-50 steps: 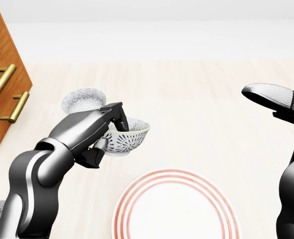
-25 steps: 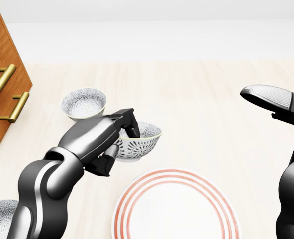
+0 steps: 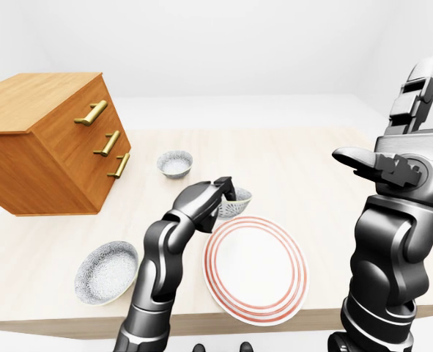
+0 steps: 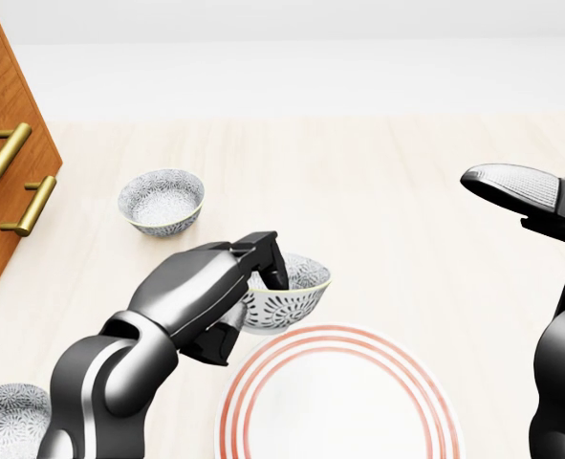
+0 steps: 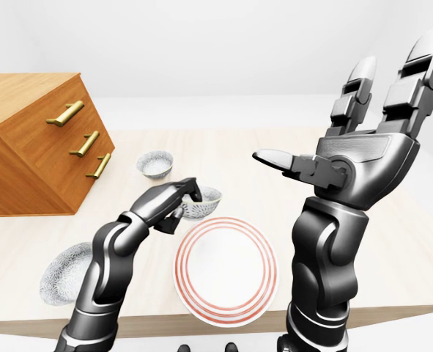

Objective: Put the bowl in the middle on the plate.

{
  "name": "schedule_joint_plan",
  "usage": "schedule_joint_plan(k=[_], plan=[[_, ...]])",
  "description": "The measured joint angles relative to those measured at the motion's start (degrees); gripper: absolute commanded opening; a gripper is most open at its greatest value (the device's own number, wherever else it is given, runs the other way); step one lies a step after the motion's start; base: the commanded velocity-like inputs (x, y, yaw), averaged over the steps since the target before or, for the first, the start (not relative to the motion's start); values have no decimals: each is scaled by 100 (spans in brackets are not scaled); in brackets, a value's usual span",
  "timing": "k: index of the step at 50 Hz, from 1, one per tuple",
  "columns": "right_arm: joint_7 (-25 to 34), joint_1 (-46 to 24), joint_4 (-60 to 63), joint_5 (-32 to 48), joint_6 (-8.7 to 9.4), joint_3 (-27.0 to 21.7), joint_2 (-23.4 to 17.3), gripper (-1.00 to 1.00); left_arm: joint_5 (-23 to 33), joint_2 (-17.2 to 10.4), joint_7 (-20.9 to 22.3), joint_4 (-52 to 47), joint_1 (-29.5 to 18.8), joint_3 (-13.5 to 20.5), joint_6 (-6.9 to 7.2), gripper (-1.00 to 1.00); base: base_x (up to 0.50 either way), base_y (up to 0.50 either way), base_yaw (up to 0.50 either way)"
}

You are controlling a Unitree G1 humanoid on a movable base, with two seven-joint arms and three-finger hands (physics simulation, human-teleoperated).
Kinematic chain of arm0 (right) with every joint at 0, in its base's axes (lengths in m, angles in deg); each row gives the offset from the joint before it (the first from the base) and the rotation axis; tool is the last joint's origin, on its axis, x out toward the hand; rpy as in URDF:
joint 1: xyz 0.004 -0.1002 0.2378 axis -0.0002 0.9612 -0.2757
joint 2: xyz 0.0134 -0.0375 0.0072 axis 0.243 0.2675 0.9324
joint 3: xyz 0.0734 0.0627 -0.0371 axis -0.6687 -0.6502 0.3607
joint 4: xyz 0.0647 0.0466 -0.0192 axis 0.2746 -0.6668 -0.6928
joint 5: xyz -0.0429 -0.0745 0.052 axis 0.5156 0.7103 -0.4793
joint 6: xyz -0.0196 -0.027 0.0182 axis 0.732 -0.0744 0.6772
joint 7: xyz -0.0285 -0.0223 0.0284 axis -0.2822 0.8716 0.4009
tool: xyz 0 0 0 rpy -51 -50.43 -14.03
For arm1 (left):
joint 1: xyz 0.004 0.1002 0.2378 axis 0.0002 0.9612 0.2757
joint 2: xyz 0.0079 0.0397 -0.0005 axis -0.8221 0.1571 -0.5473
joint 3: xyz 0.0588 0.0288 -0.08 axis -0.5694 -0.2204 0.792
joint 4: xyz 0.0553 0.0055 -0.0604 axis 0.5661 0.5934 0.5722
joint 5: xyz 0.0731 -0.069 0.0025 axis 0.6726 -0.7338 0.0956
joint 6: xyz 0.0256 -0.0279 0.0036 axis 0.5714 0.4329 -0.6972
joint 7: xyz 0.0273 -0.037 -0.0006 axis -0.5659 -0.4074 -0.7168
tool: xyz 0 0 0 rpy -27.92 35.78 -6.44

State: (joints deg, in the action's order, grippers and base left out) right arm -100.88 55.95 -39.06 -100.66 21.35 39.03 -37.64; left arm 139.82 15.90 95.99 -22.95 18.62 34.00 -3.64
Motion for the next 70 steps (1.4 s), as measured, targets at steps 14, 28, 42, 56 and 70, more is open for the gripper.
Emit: schedule_joint_plan(k=[14, 28, 42, 56, 70], plan=[[10, 10, -2, 20, 0, 11, 10, 100, 91, 135, 0, -272, 380, -253, 0, -100, 0, 0, 0], [23, 11, -10, 33, 0, 17, 16, 100, 151, 253, 0, -535, 708, -520, 0, -100, 0, 0, 0], [33, 23, 4, 52, 0, 35, 29, 100, 108, 301, 0, -760, 1187, -906, 0, -100, 0, 0, 0], [28, 15, 26, 51, 0, 32, 32, 100, 1, 262, 0, -1040, 1591, -1333, 0, -100, 0, 0, 0], [27, 6, 0, 43, 0, 31, 30, 100, -145, 209, -499, -1093, 1807, -1621, 0, -100, 0, 0, 0]])
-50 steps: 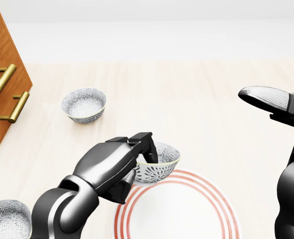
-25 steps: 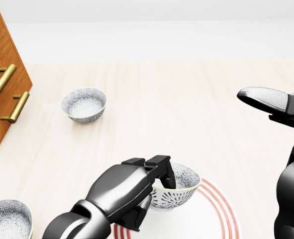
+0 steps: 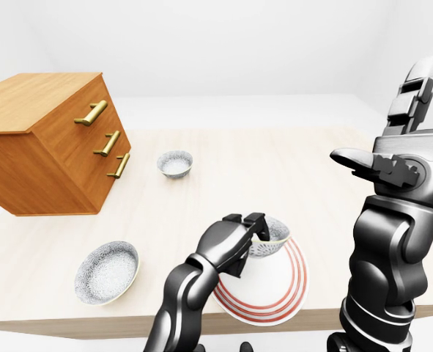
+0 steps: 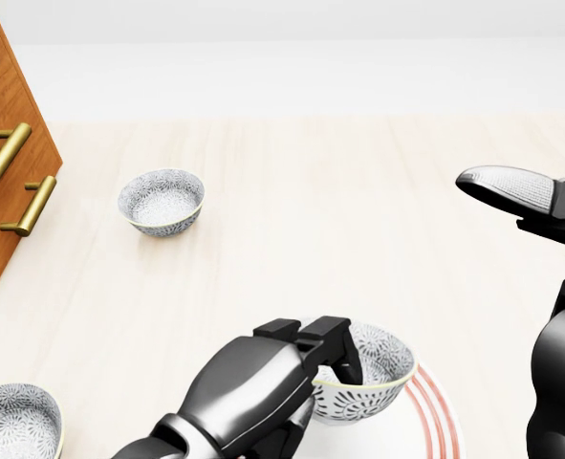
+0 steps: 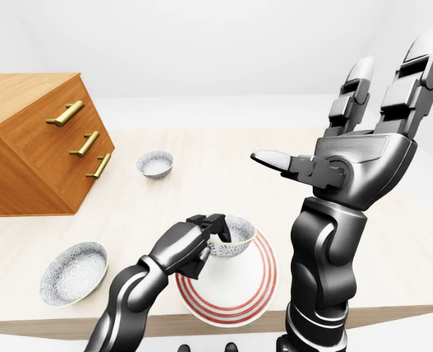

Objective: Put the bowl in the middle on the plate.

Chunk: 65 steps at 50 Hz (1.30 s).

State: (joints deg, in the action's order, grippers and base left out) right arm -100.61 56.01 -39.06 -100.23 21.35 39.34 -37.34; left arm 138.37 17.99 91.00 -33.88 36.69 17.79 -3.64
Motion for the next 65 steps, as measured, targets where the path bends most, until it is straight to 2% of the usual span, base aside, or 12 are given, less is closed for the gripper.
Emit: schedule_joint_plan(k=[11, 20, 34, 65], plan=[[0, 5, 8, 0, 0, 4, 1, 100, -105, -11, -402, 33, 28, -45, -9, -100, 0, 0, 0], [2, 12, 20, 9, 0, 12, 7, 100, -77, -60, -646, 134, 90, -65, -114, -100, 0, 0, 0], [2, 9, 47, -5, 0, 6, 7, 100, -18, -228, -1164, 627, 407, -312, -446, -100, 0, 0, 0], [-1, 20, 74, -24, 0, 25, 19, 100, -28, -242, -1612, 1164, 420, -280, -834, -100, 0, 0, 0]])
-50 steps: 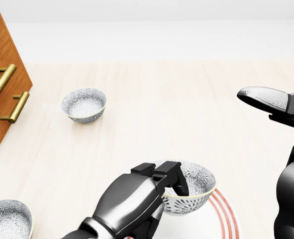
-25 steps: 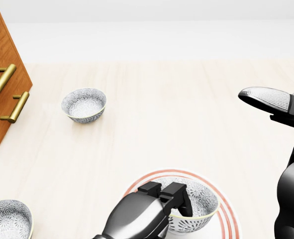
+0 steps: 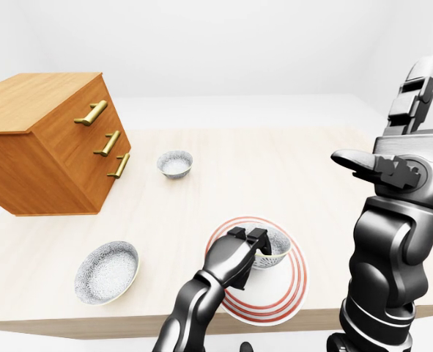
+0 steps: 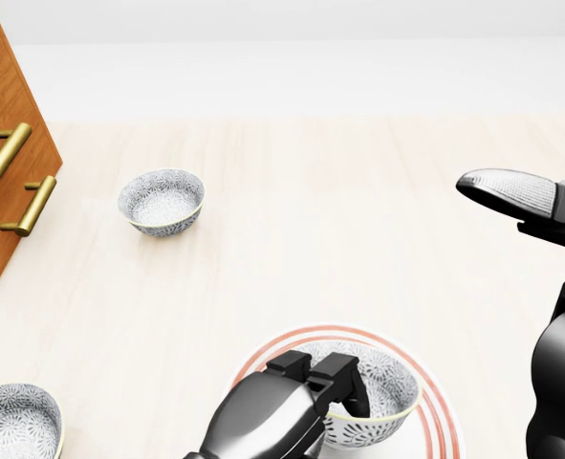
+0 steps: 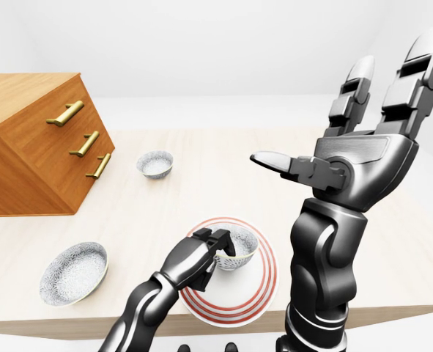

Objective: Put the bowl in the middle on the plate.

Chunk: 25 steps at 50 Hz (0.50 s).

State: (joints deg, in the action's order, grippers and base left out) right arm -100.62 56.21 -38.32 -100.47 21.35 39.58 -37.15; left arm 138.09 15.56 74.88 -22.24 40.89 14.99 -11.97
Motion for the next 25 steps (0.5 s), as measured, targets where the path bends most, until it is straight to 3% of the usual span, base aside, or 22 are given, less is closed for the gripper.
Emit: schedule_joint_plan(k=[13, 25], plan=[[29, 21, -22, 34, 0, 22, 18, 100, -34, 11, -214, 178, -7, 30, -167, -100, 0, 0, 0], [34, 18, -5, 37, 0, 25, 25, 100, 2, 9, -367, 388, -6, 50, -167, -100, 0, 0, 0]])
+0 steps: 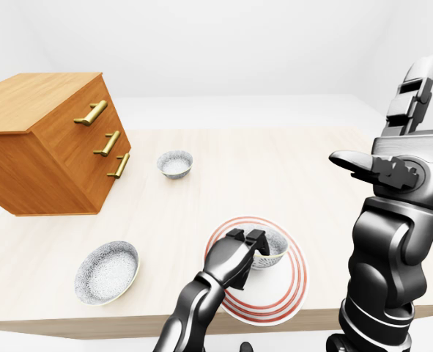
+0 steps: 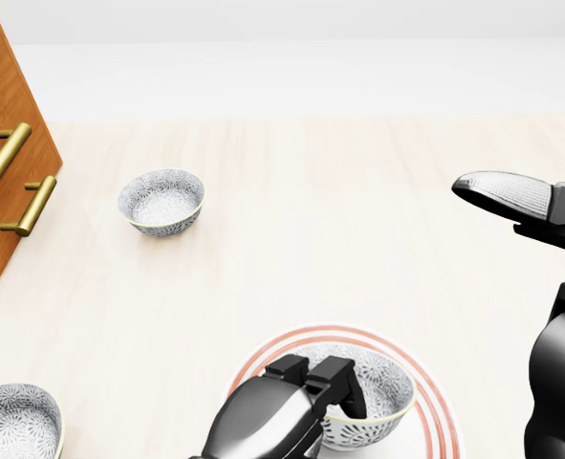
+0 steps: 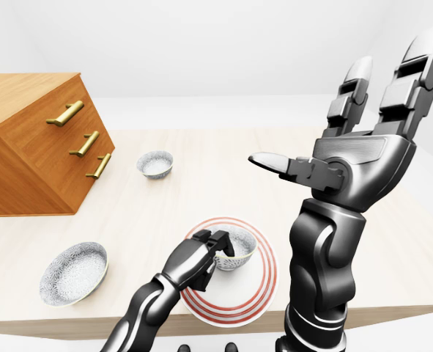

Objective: Put the bowl in the middle on the plate.

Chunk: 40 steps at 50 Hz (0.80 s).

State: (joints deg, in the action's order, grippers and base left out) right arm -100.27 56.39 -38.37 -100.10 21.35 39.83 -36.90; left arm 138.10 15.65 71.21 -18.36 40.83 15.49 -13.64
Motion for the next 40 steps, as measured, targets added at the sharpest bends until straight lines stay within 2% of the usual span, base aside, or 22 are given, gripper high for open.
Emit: schedule_joint_plan(k=[13, 40], plan=[[0, -4, 10, -7, 0, 0, -1, 100, 54, -11, -100, 175, 15, 9, 0, -100, 0, 0, 0], [5, -2, 11, 5, 0, 14, 11, 100, -259, 3, -239, 299, -27, 107, 0, -100, 0, 0, 0]])
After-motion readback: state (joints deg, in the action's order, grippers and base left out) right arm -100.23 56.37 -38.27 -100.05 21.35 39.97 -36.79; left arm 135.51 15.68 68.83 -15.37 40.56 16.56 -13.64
